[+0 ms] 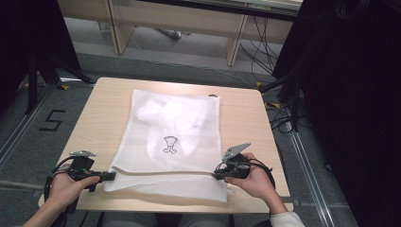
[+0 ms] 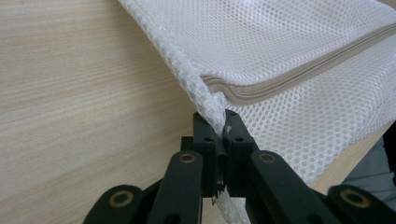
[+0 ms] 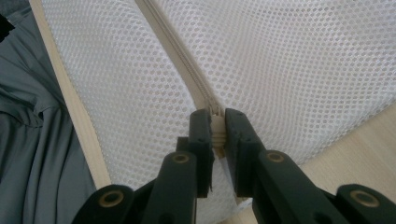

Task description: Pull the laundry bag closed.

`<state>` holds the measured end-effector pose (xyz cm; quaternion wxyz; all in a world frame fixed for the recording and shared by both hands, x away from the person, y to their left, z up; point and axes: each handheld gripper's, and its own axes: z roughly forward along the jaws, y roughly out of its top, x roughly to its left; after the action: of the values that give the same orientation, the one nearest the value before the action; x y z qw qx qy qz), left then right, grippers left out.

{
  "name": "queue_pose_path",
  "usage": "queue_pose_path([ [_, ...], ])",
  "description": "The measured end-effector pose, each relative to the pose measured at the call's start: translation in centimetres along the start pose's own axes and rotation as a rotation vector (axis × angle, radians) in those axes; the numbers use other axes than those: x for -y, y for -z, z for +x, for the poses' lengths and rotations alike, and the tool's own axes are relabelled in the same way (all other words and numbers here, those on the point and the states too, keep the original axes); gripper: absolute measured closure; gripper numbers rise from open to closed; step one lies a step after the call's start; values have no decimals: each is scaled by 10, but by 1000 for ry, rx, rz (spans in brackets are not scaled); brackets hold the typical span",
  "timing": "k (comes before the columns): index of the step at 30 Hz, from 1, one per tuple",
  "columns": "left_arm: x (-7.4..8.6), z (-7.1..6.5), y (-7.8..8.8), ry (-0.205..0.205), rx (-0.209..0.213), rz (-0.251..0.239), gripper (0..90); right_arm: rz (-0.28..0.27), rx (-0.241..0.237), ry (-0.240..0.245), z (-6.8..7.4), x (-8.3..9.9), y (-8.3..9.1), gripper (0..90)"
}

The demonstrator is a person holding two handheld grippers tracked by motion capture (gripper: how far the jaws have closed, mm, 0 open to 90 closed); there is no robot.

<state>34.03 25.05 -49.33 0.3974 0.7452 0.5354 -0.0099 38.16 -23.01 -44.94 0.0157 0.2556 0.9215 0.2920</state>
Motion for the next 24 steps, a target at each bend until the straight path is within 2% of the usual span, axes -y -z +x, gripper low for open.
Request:
queue_pose_path([
  [1, 0, 0, 1, -6, -2, 8, 855, -1, 14, -26, 1, 1, 1, 824],
  [3, 0, 0, 0, 2, -2, -6, 855, 0, 12, -20, 0, 2, 2, 823],
  [5, 0, 0, 1, -4, 4, 13, 855, 0, 19, -30, 0, 4, 3, 824],
  [8, 0, 0, 0, -1, -1, 5, 855, 2, 25, -43, 0, 5, 5, 824],
  [9, 0, 0, 0, -3, -3, 5, 855, -11, 11, -33, -2, 6, 5, 824],
  [11, 0, 0, 0, 0, -3, -4, 855, 2, 29, -47, -1, 7, 6, 824],
  [12, 0, 0, 0, -4, -4, 2, 855, -3, 17, -41, -2, 8, 6, 824],
  [14, 0, 0, 0, 0, -4, -3, 855, 1, 23, -38, -3, 9, 7, 824],
  [15, 0, 0, 0, 1, -3, 0, 855, 2, 22, -60, -2, 10, 7, 824],
  [16, 0, 0, 0, -4, -3, 2, 855, -2, 31, -46, -3, 11, 8, 824],
  [19, 0, 0, 0, -3, -2, 3, 855, 4, 20, -56, -3, 12, 8, 824],
  [21, 0, 1, 1, -6, 5, 20, 855, -1, 21, -29, -5, 13, 8, 824],
  [24, 0, 1, 1, -6, 3, 17, 855, 0, 11, -28, -6, 13, 8, 823],
])
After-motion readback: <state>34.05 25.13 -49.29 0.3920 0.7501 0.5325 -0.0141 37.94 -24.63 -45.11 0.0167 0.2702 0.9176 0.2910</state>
